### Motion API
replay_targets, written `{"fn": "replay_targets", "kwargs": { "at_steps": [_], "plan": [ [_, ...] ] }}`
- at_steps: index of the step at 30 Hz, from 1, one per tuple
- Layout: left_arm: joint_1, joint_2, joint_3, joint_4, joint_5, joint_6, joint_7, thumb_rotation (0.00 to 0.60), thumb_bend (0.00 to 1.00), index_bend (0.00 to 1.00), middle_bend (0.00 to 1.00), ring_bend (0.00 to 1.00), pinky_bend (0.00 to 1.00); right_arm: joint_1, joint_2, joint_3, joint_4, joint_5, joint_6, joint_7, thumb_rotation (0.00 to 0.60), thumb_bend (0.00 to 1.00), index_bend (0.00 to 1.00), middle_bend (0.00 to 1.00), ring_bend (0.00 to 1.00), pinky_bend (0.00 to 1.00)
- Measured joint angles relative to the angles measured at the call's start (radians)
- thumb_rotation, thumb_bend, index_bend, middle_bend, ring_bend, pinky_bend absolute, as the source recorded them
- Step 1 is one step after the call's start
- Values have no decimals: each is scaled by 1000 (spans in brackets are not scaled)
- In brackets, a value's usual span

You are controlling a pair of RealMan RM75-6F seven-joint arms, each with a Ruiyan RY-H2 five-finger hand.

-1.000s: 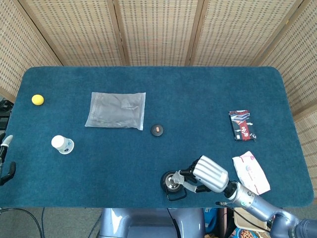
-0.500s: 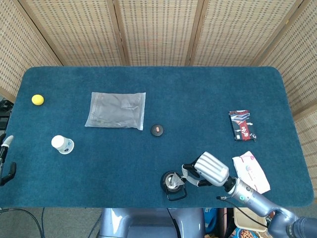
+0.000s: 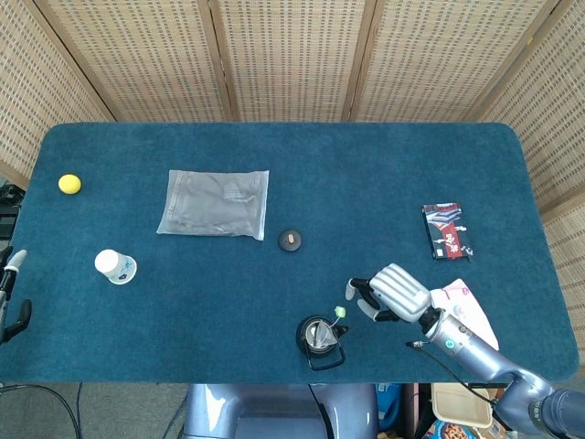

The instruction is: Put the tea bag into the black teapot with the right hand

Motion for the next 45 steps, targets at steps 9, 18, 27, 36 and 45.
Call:
{"fn": "replay_targets", "kwargs": {
  "at_steps": [9, 18, 27, 36, 45],
  "plan": [
    [-2, 1, -1, -1, 1, -2, 2, 600, 538, 30, 0, 0, 0, 29, 49, -13, -19, 21, -78, 26, 600, 677, 247, 807, 907, 935],
    [-4, 7, -3, -6, 4, 1, 6, 600, 538, 30, 0, 0, 0, 45, 77, -28, -40, -33, -71, 52, 600, 678, 286, 898, 920, 935],
    [-9, 16, -9, -14, 5, 3, 14, 600, 538, 30, 0, 0, 0, 74, 100, -64, -51, -110, -58, 96, 526, 839, 411, 997, 971, 982],
    [-13, 31, -10, -33, 11, 4, 28, 600, 538, 30, 0, 0, 0, 108, 115, -95, -74, -143, -104, 83, 344, 920, 418, 1000, 995, 1000],
    [-12, 36, -8, -43, 13, 7, 33, 600, 538, 30, 0, 0, 0, 132, 110, -117, -90, -147, -163, 52, 326, 952, 418, 1000, 997, 1000]
  ]
}}
